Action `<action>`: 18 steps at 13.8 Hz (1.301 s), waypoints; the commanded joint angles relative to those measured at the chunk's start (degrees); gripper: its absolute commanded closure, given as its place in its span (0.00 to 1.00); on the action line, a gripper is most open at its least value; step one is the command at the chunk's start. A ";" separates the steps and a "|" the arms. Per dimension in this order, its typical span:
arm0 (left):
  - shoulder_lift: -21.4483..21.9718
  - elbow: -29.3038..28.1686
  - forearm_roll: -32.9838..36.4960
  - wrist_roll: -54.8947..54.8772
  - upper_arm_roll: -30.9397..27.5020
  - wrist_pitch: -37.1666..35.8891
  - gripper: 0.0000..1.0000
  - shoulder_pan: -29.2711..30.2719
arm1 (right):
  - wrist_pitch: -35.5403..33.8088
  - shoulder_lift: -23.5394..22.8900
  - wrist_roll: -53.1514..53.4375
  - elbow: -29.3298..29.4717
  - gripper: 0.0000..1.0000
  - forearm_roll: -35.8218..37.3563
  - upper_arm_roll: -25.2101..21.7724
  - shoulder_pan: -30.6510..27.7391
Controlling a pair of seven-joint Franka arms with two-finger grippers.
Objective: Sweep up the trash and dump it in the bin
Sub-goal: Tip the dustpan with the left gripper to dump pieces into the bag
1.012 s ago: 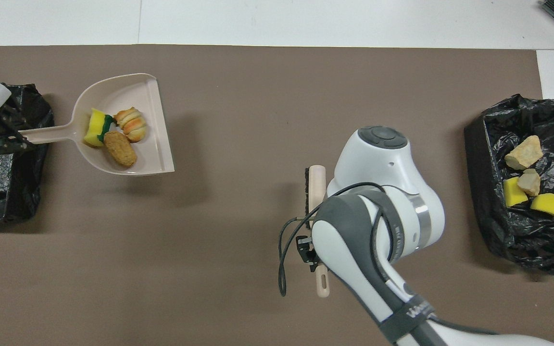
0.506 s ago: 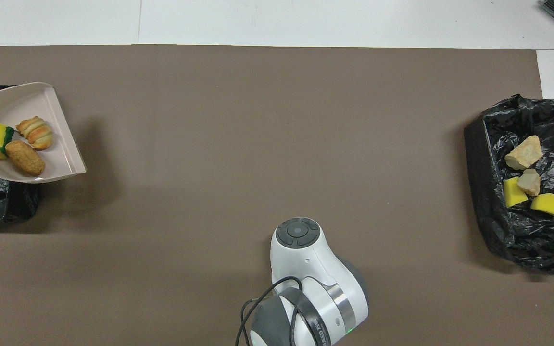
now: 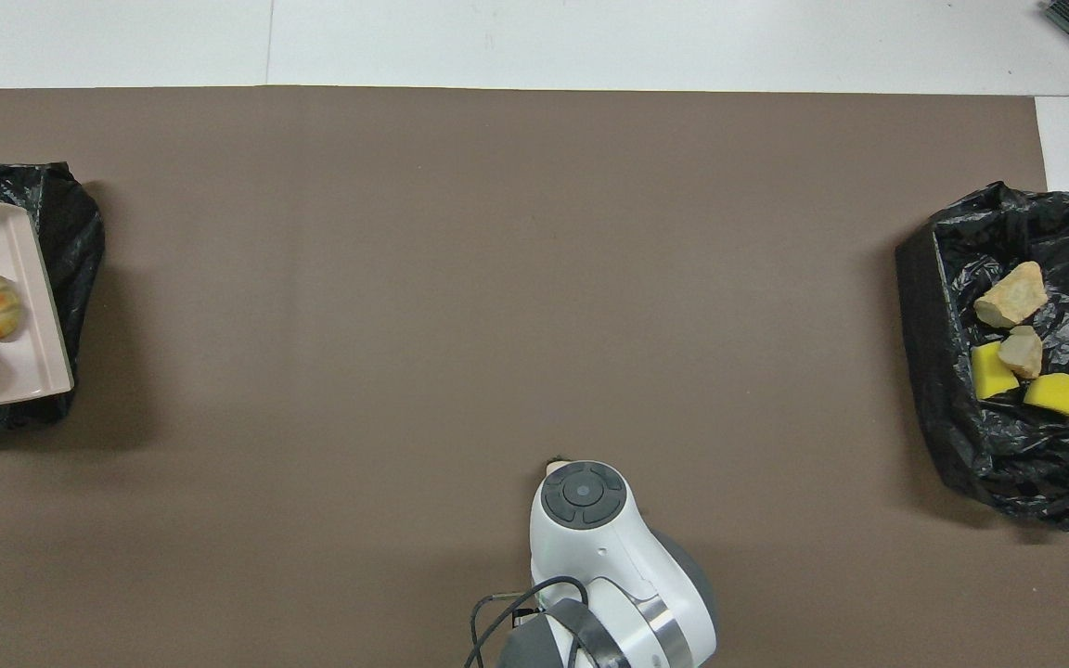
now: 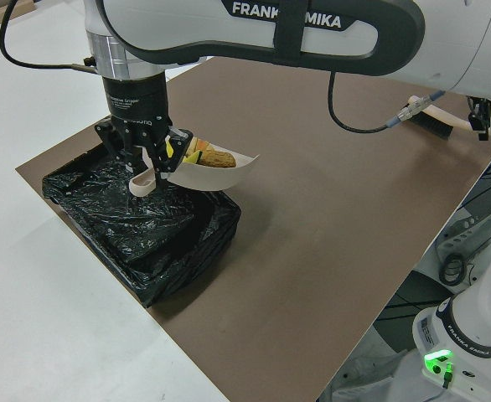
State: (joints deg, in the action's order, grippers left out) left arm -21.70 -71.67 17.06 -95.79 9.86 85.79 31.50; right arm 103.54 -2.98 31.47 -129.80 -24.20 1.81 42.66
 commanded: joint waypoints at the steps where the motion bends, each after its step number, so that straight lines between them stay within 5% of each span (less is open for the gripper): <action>1: -2.10 4.15 0.43 -8.16 0.33 0.35 1.00 1.98 | 0.97 1.48 1.05 -1.24 1.00 -0.32 -0.14 0.31; 7: -5.10 8.57 2.36 -11.26 -1.95 5.43 1.00 1.99 | 1.23 1.48 2.10 -1.24 1.00 -0.32 -0.14 0.23; 18: -5.63 8.48 25.99 -11.88 -1.34 12.21 1.00 -5.65 | 1.76 1.48 1.93 -1.60 1.00 -0.32 -0.23 0.23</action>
State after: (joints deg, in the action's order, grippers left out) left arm -26.37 -65.29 39.58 -106.95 9.01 97.75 27.38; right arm 103.93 -2.98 32.05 -130.10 -24.20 1.74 42.66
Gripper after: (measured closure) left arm 0.670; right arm 0.727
